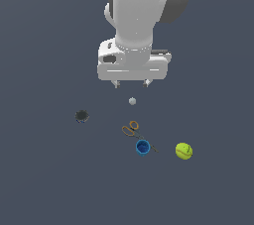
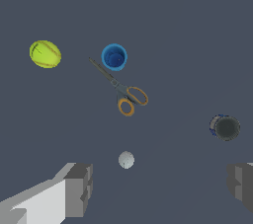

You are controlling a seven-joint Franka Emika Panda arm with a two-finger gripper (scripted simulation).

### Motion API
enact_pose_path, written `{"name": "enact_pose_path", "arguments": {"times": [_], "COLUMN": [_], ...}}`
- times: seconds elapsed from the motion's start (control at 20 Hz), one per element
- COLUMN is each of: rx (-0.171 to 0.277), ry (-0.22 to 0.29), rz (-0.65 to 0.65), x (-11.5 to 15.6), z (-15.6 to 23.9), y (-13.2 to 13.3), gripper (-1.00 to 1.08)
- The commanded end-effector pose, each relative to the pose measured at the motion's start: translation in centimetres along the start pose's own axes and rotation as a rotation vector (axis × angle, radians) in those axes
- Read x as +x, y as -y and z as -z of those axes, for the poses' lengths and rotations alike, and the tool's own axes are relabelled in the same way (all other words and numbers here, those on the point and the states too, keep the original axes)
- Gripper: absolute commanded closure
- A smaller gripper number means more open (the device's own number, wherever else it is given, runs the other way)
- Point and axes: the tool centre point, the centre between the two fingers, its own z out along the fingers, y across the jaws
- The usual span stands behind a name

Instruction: Pick up a designated object from a clutter of objects.

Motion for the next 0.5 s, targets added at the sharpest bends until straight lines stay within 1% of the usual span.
{"name": "enact_pose_path", "arguments": {"times": [0.0,0.2,0.45], "rx": [0.000,0.004,0.016], "ry": [0.000,-0.008,-0.030], "rz": [0.000,0.009,0.035], "x": [0.00,0.22,0.84], "z": [0.00,0.18,0.82], "y": [0.00,0.17,0.80], "gripper": [-0.92,-0.92,-0.92]}}
